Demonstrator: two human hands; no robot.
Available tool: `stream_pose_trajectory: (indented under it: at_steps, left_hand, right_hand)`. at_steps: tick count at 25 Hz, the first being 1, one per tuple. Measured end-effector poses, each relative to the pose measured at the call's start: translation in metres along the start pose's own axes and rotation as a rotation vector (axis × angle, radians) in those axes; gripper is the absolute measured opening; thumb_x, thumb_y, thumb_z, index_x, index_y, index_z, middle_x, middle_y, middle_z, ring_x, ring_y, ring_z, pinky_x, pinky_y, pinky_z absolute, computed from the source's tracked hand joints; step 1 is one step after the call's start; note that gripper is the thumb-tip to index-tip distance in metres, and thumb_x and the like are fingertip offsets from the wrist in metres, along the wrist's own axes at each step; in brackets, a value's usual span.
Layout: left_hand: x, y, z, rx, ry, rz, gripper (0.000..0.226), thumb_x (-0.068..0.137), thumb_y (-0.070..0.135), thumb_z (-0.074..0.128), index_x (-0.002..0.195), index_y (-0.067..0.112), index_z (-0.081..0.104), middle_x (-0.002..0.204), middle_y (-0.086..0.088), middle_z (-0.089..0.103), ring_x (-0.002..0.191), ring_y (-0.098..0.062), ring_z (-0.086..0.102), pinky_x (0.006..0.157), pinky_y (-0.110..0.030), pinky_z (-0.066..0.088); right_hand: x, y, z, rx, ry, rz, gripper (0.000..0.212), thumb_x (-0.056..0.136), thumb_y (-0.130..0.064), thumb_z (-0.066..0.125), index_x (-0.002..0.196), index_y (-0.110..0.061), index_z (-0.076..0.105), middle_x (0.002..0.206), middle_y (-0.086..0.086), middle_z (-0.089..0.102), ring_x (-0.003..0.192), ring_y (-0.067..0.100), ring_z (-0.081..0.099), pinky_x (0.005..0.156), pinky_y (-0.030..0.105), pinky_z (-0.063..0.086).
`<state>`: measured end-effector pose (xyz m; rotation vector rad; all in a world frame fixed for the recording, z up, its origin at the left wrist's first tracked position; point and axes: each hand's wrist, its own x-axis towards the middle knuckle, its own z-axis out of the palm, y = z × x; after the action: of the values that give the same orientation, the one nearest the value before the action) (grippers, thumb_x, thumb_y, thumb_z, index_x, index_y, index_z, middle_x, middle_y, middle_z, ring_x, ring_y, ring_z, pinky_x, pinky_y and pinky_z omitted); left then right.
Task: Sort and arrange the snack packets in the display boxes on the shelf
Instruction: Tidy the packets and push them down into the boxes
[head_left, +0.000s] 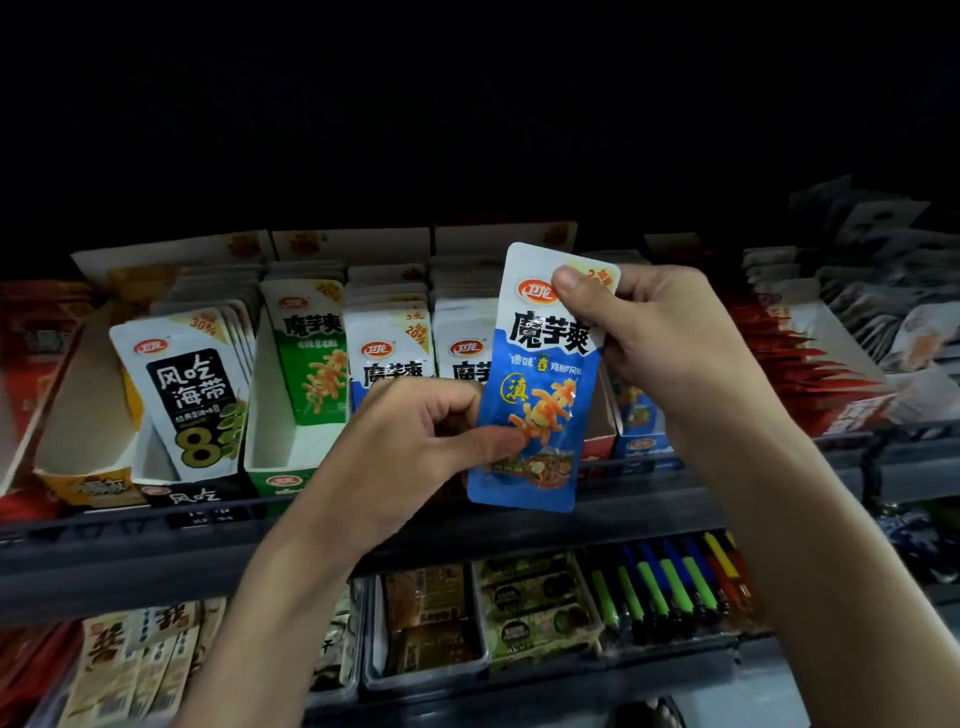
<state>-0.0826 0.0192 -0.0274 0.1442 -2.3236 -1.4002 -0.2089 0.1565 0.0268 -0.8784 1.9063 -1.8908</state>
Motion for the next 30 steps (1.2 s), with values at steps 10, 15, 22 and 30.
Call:
stream_pose_trajectory:
  at_steps: [10, 15, 22, 30]
  left_hand:
    - [0.026, 0.003, 0.057, 0.477, 0.192, 0.076, 0.011, 0.086, 0.04, 0.064, 0.084, 0.031, 0.068, 0.071, 0.023, 0.061, 0.072, 0.006, 0.056, 0.067, -0.013, 0.041]
    - [0.039, 0.001, 0.089, 0.675, 0.028, 0.108, 0.028, 0.091, 0.045, 0.057, 0.119, 0.04, 0.059, 0.115, 0.022, 0.06, 0.092, 0.003, 0.056, 0.084, -0.023, 0.045]
    - [0.047, -0.006, 0.104, 0.82, -0.076, 0.04, 0.033, 0.095, 0.052, 0.048, 0.125, 0.043, 0.058, 0.118, 0.022, 0.055, 0.099, -0.006, 0.058, 0.089, -0.038, 0.047]
    - [0.047, -0.011, 0.104, 0.78, -0.065, 0.039, 0.032, 0.094, 0.052, 0.049, 0.122, 0.04, 0.061, 0.117, 0.023, 0.056, 0.1, -0.003, 0.055, 0.09, -0.036, 0.046]
  right_hand:
    - [0.008, 0.003, -0.08, -0.063, 0.422, -0.45, 0.016, 0.097, -0.021, 0.062, 0.086, -0.01, 0.066, 0.076, 0.009, 0.06, 0.053, 0.011, 0.043, 0.05, 0.025, 0.035]
    - [0.017, 0.03, -0.088, -0.154, 0.541, -0.447, 0.017, 0.096, -0.023, 0.063, 0.081, -0.014, 0.064, 0.065, -0.003, 0.058, 0.053, 0.012, 0.047, 0.051, 0.03, 0.039]
    - [0.023, 0.048, -0.093, -0.253, 0.431, -0.344, 0.016, 0.095, -0.023, 0.065, 0.08, -0.017, 0.066, 0.062, -0.011, 0.062, 0.054, 0.002, 0.057, 0.052, 0.019, 0.043]
    - [0.033, 0.067, -0.09, -0.608, 0.195, -0.153, 0.012, 0.089, -0.015, 0.071, 0.099, -0.019, 0.068, 0.088, -0.005, 0.07, 0.069, -0.004, 0.063, 0.057, 0.005, 0.043]
